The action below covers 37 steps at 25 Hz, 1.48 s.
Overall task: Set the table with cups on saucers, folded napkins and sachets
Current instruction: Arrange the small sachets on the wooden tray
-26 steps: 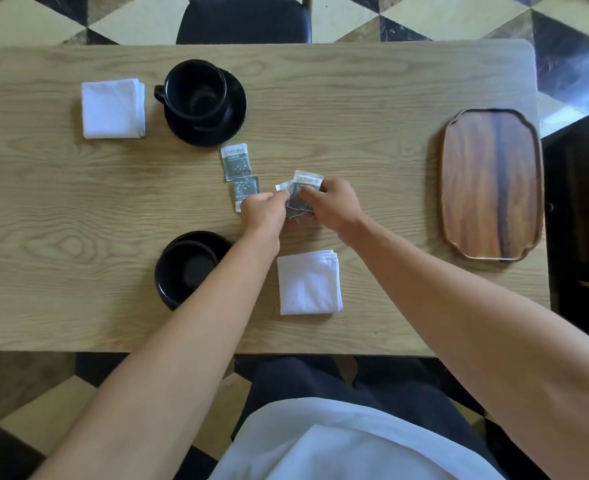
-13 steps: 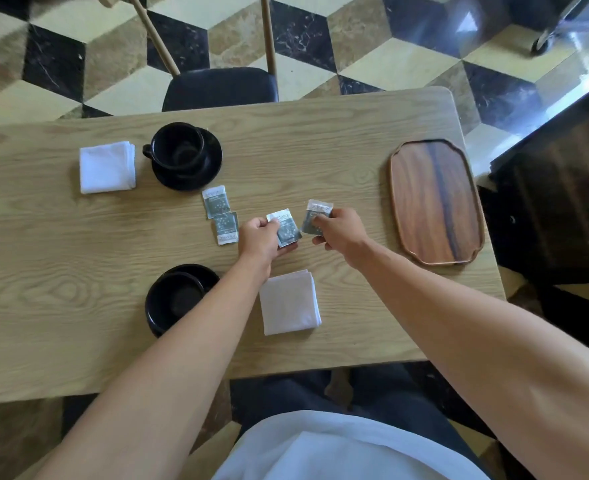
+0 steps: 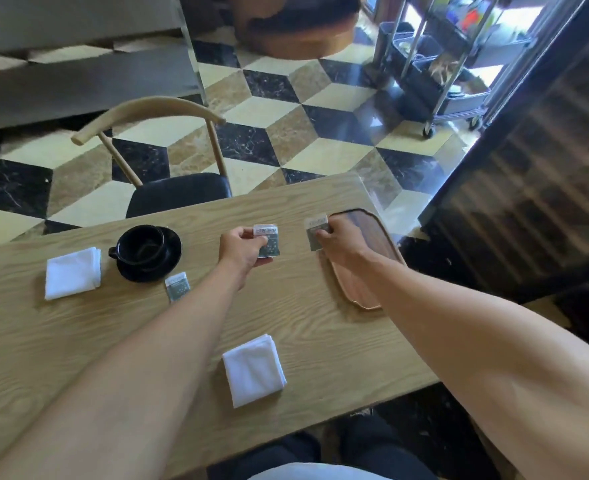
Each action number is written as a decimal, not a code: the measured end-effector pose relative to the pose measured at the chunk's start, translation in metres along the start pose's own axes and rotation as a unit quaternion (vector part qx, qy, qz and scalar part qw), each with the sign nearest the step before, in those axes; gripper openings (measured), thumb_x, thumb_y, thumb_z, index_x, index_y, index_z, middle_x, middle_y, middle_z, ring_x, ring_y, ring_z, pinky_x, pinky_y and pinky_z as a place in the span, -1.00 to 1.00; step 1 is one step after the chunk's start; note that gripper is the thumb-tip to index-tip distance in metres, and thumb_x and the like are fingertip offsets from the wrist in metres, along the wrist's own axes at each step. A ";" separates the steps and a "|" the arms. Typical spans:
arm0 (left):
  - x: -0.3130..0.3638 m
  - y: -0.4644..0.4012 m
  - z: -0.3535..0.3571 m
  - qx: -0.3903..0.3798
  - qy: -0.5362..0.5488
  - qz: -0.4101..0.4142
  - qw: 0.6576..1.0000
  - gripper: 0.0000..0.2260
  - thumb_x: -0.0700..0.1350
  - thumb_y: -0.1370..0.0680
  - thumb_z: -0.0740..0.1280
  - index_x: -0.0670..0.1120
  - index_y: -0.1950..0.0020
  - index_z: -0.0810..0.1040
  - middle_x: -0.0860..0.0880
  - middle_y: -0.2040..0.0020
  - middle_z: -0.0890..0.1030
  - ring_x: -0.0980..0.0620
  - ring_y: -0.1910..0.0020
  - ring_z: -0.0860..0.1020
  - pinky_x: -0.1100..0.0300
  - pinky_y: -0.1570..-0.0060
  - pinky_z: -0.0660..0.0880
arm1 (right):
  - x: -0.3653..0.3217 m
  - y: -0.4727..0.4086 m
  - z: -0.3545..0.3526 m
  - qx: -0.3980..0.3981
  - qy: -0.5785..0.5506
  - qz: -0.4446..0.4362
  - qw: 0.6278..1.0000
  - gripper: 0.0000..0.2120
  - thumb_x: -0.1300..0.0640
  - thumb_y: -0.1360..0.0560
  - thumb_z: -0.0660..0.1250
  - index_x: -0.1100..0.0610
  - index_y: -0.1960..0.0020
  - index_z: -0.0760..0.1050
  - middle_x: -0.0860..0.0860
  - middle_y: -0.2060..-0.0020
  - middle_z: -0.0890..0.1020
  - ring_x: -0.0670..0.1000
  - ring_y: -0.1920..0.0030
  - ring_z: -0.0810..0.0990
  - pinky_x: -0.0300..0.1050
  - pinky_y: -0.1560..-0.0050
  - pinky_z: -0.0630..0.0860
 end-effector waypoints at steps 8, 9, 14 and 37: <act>0.038 0.026 0.094 -0.098 -0.027 0.047 0.994 -0.84 -0.39 -0.53 0.40 -0.15 0.07 0.53 -0.12 0.08 0.62 -0.08 0.17 0.66 -0.02 0.25 0.69 | 0.037 0.028 -0.088 0.095 0.001 0.023 0.995 -0.81 0.14 -0.60 0.29 0.02 0.19 0.53 0.04 0.15 0.64 0.11 0.08 0.65 0.07 -0.01 0.61; 0.041 0.033 0.108 -0.106 -0.032 0.053 0.992 -0.84 -0.39 -0.53 0.40 -0.15 0.08 0.52 -0.12 0.09 0.61 -0.08 0.18 0.66 -0.01 0.28 0.69 | 0.045 0.034 -0.101 0.110 0.006 0.027 0.994 -0.81 0.14 -0.59 0.29 0.05 0.20 0.53 0.06 0.15 0.65 0.12 0.07 0.64 0.09 0.00 0.60; 0.048 0.074 0.187 -0.135 -0.052 0.068 0.987 -0.82 -0.37 -0.53 0.42 -0.13 0.10 0.50 -0.15 0.09 0.59 -0.16 0.13 0.65 -0.12 0.19 0.68 | 0.094 0.063 -0.174 0.161 -0.032 0.042 0.986 -0.87 0.10 -0.60 0.31 0.11 0.06 0.59 0.10 0.02 0.69 0.08 0.09 0.67 0.10 -0.02 0.67; -0.023 0.155 0.508 -0.173 -0.116 0.057 0.976 -0.94 -0.25 -0.52 0.48 -0.20 0.06 0.64 -0.20 0.10 0.70 -0.12 0.21 0.72 -0.01 0.25 0.67 | 0.362 0.064 -0.402 0.161 -0.120 0.057 0.978 -0.72 0.08 -0.64 0.31 0.23 -0.25 0.59 0.17 -0.21 0.67 0.18 -0.03 0.70 -0.04 0.07 0.68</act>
Point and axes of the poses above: each hand's wrist, its own y-axis away from the middle knuckle, its own z-axis out of the palm, x = y × z, the point moved 2 cm from there along -y, towards the middle knuckle
